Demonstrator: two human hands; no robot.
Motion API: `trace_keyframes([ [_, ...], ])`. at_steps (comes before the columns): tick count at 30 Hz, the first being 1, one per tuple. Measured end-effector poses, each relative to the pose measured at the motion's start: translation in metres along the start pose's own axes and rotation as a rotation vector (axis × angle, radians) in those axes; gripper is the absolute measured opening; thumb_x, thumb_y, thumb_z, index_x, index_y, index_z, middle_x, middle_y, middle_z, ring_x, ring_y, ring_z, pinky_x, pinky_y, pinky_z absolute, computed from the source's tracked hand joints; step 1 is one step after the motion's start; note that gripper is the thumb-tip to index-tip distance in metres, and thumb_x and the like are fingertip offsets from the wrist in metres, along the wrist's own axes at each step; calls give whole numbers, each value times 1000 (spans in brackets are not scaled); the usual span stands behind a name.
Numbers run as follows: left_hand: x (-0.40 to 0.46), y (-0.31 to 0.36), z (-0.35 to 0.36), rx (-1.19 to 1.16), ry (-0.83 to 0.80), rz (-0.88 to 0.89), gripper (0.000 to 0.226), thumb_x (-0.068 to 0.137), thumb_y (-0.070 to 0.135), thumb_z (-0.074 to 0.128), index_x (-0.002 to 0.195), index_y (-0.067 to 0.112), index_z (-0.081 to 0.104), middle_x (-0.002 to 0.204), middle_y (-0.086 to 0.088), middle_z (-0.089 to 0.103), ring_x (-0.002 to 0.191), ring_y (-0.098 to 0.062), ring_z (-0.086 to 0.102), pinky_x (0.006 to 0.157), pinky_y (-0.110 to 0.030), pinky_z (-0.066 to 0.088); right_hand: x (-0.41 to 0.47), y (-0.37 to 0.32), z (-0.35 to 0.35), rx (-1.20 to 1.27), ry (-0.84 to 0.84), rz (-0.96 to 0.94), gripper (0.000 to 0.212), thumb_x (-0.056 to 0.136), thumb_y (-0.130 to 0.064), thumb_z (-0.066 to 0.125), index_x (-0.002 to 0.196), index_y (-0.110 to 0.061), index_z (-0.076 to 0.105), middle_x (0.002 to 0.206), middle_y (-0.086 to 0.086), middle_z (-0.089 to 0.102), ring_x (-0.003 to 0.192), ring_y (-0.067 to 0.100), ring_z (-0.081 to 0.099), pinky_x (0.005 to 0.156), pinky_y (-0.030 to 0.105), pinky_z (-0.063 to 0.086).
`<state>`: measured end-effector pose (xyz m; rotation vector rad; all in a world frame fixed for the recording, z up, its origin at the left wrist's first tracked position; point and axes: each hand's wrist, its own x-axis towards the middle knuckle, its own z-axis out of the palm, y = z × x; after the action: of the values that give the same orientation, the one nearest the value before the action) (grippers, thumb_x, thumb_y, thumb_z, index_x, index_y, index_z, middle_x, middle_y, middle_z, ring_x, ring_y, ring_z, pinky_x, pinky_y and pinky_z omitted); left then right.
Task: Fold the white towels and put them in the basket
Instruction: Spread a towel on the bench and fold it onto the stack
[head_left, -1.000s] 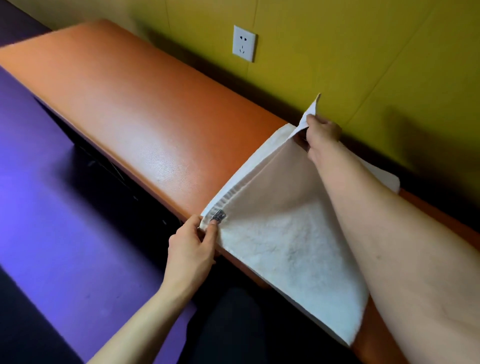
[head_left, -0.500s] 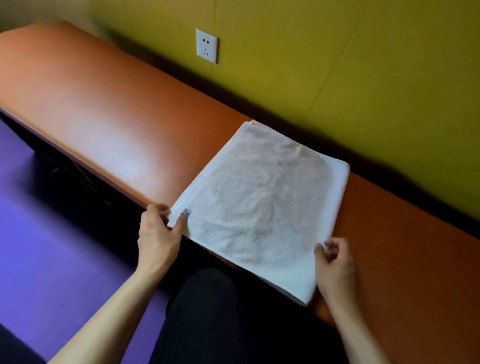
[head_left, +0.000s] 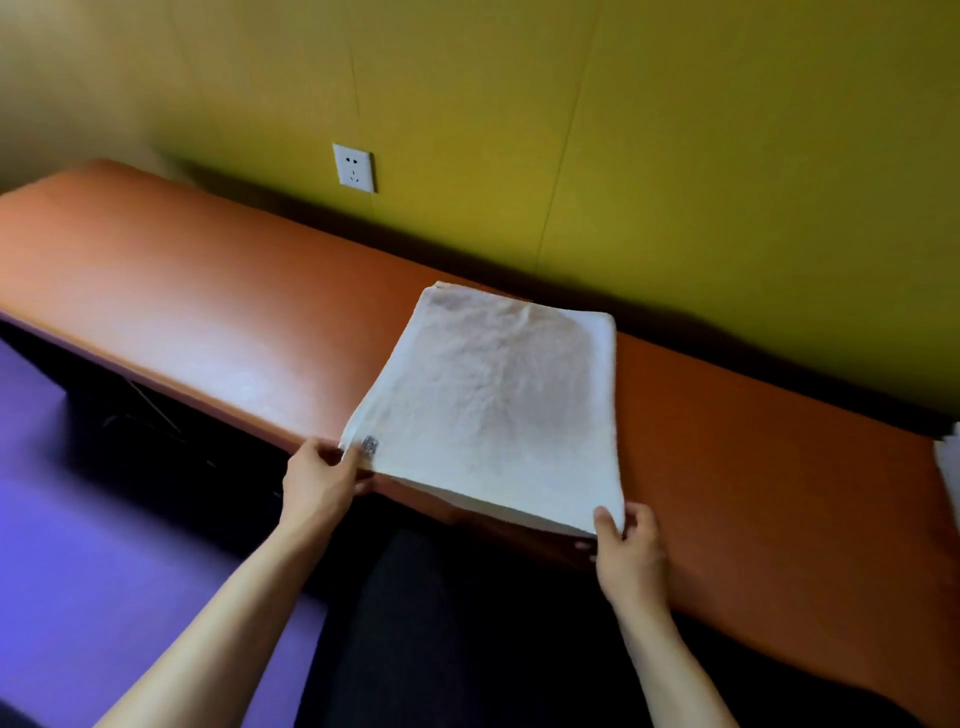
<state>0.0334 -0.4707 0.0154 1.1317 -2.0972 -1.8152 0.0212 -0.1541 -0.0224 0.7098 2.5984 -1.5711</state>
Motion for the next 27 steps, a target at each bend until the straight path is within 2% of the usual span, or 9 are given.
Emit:
trace_keyframes([
  [3,-34,11,-3,-126,-28,-6,19,91,13,70,98,0,57,93,-17,72,68,-25,76,64,-33,63,-9,-3,-29,153,19,-16,17,97,-20,62,110,-17,52,97,0,72,57,17,71,62,32,52],
  [7,-75,8,-11,-206,-36,47,21,92,4,65,110,6,55,88,-16,71,58,-18,72,53,-26,59,-33,-7,-65,249,39,-73,34,95,-23,66,123,-32,50,94,-7,71,55,17,69,54,22,49],
  [10,-97,3,-16,-244,-94,96,25,93,-2,58,112,12,63,86,-15,70,54,-15,63,54,-27,59,-47,0,-83,287,51,-155,17,95,-19,66,110,-26,62,95,-2,72,50,15,64,49,15,45],
  [14,-113,-4,-27,-274,-143,99,12,93,1,62,97,6,72,85,-16,71,57,-11,64,57,-21,57,-58,11,-102,382,25,-184,5,91,-17,71,87,-18,68,81,5,67,58,14,64,56,11,46],
  [18,-123,-10,-34,-262,-276,209,30,88,-6,68,112,12,71,100,-6,78,84,-14,72,73,-19,58,-61,19,-114,533,-116,-131,27,79,-9,78,104,-12,67,97,4,75,86,14,71,79,21,57],
  [20,-124,-12,-32,-208,-206,269,31,88,-7,68,111,14,71,99,-4,78,86,-10,73,77,-16,57,-54,24,-112,524,-140,-128,37,77,4,76,109,-11,64,103,1,75,95,15,70,88,25,56],
  [22,-118,-13,-27,-162,-96,290,22,90,1,70,103,18,74,95,-3,78,80,-7,71,72,-14,56,-45,27,-108,398,-92,-167,30,83,7,71,103,-15,67,98,0,76,94,15,70,90,24,53],
  [25,-103,-14,-19,-97,-35,335,13,91,13,71,97,23,75,92,0,77,83,-11,70,78,-21,56,-27,26,-103,308,17,-248,14,90,-9,71,95,-22,70,85,3,75,80,7,68,79,14,50],
  [27,-89,-10,-15,-7,26,410,13,91,18,72,94,31,73,101,0,71,88,-14,69,85,-24,55,-12,17,-102,201,121,-334,11,88,-22,75,95,-28,70,92,-1,72,82,0,64,79,9,46],
])
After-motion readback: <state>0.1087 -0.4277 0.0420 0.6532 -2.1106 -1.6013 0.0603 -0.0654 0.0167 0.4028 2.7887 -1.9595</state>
